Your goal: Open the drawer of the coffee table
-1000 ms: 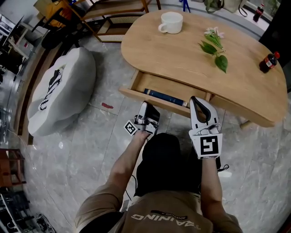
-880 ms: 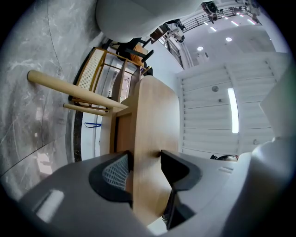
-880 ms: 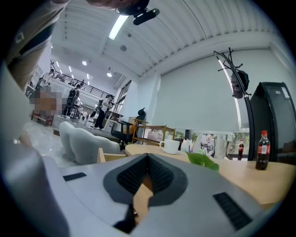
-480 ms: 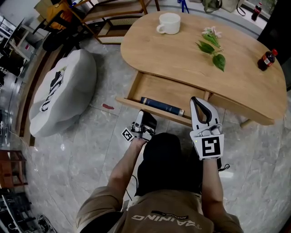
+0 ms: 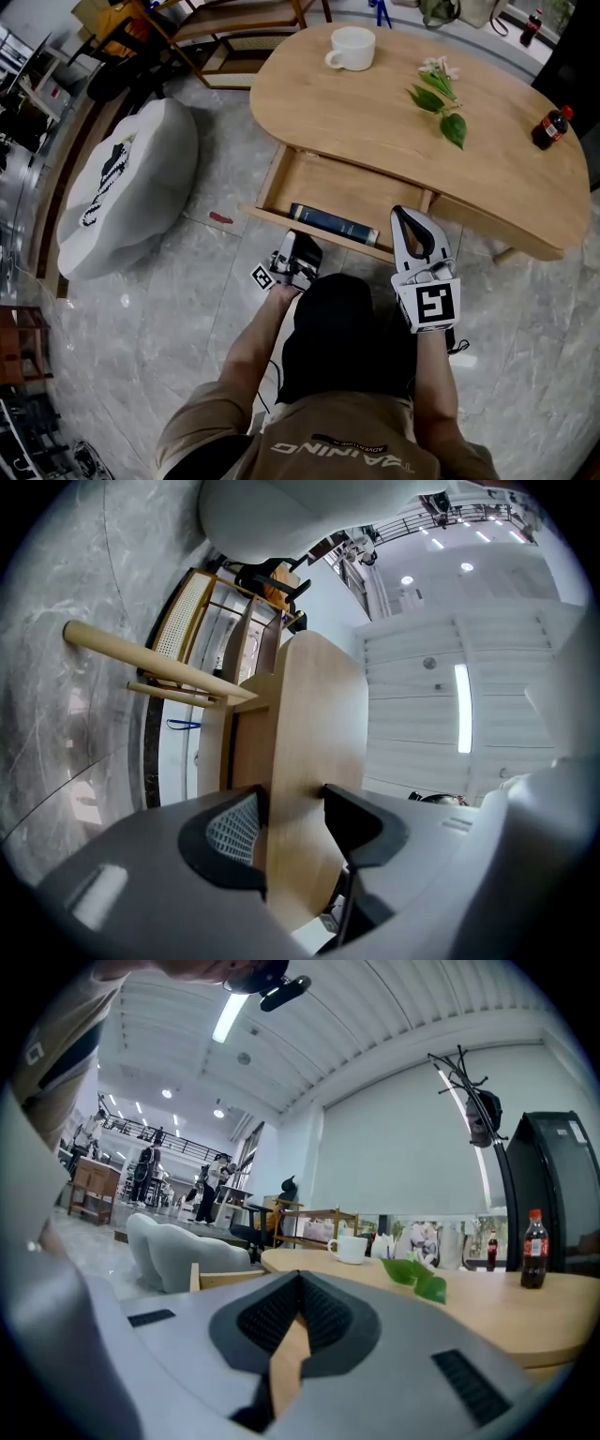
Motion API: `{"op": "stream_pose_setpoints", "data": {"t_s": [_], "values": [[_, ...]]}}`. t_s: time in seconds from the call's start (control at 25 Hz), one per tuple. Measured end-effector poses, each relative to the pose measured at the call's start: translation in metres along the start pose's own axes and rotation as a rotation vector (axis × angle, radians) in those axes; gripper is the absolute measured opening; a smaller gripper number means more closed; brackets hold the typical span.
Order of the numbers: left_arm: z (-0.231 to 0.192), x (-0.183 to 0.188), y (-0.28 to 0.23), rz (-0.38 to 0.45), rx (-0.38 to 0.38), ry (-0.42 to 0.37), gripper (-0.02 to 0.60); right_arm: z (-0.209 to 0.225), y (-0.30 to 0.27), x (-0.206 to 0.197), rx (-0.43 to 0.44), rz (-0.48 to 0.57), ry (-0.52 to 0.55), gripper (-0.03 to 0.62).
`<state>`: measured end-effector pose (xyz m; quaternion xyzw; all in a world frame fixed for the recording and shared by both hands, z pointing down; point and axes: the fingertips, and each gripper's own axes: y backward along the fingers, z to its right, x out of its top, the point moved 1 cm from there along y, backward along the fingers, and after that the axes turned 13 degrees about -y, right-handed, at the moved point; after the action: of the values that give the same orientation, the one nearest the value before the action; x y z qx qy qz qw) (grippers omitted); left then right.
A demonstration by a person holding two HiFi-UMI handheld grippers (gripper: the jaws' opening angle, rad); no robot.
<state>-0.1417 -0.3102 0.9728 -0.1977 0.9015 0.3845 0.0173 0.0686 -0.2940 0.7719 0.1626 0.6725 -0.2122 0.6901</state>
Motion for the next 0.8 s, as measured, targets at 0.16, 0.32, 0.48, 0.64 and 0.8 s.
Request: {"op": "stream_pose_setpoints", "data": {"t_s": [0.16, 0.32, 0.48, 0.64, 0.8], "values": [[-0.004, -0.001, 0.006, 0.029, 0.000, 0.005, 0.198, 0.001, 0.000, -0.011, 0.006, -0.029, -0.024, 0.005], [-0.005, -0.002, 0.007, 0.043, -0.018, 0.007, 0.198, 0.005, 0.002, -0.017, 0.013, -0.032, -0.094, 0.005], [-0.008, -0.002, 0.008, 0.017, 0.005, -0.006, 0.198, 0.011, 0.002, -0.015, 0.009, -0.025, -0.141, 0.005], [-0.009, -0.002, 0.011, -0.018, 0.059, -0.016, 0.198, 0.010, 0.000, -0.014, 0.018, -0.035, -0.111, 0.005], [-0.009, -0.011, 0.017, -0.087, 0.139, -0.015, 0.197, 0.009, -0.002, -0.009, 0.037, -0.022, -0.111, 0.005]]}}
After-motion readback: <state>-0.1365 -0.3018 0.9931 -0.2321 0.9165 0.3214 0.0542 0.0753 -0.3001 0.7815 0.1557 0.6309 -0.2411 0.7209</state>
